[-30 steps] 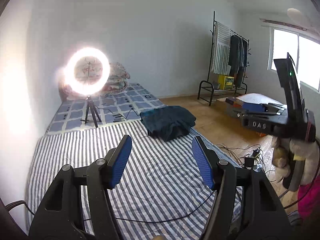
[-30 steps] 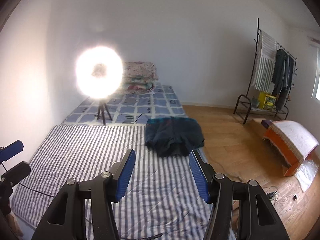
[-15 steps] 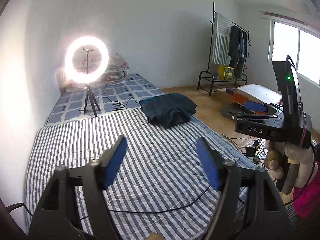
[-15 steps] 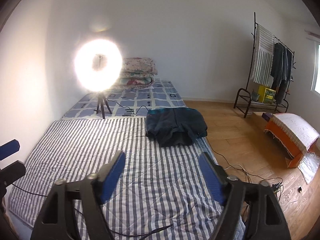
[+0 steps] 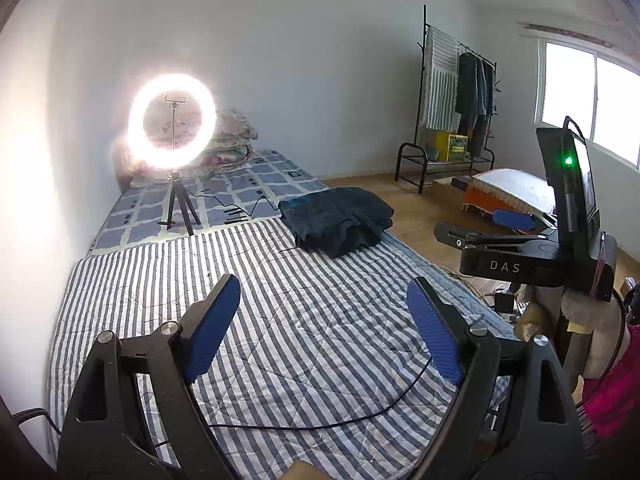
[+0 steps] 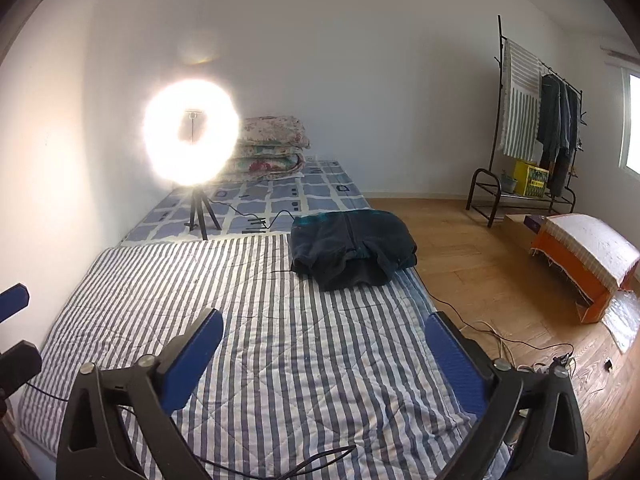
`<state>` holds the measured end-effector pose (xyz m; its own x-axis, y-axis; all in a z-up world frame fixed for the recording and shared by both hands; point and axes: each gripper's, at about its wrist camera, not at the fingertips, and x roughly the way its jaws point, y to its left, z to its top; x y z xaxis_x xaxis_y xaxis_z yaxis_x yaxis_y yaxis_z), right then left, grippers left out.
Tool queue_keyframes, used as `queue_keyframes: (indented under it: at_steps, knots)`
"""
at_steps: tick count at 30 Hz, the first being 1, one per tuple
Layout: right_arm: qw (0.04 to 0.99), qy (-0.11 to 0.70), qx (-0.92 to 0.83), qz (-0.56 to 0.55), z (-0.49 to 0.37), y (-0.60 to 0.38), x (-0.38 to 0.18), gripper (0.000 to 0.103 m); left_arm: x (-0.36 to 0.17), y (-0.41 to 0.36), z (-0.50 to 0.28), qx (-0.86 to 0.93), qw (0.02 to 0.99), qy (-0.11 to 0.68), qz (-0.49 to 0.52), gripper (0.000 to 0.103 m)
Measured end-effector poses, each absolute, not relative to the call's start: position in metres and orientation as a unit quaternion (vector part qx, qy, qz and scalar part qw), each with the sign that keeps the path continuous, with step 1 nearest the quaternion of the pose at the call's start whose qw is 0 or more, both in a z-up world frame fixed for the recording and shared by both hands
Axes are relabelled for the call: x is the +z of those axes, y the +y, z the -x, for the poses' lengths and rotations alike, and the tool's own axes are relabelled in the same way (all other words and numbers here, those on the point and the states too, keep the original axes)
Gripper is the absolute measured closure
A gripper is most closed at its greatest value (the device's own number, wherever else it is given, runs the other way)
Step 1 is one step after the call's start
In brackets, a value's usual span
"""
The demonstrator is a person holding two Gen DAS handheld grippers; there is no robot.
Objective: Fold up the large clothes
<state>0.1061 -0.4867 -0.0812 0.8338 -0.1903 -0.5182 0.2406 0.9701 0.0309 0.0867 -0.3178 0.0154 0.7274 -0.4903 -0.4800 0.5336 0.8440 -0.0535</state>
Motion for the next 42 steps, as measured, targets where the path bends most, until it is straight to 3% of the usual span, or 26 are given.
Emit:
queue_keyframes:
  at_steps: [42]
  knots:
    - [0.954, 0.272, -0.113, -0.047, -0.11, -0.485, -0.09, 0.0, 0.006, -0.323, -0.09, -0.255, 0.934, 0.244, -0.058, 0.014]
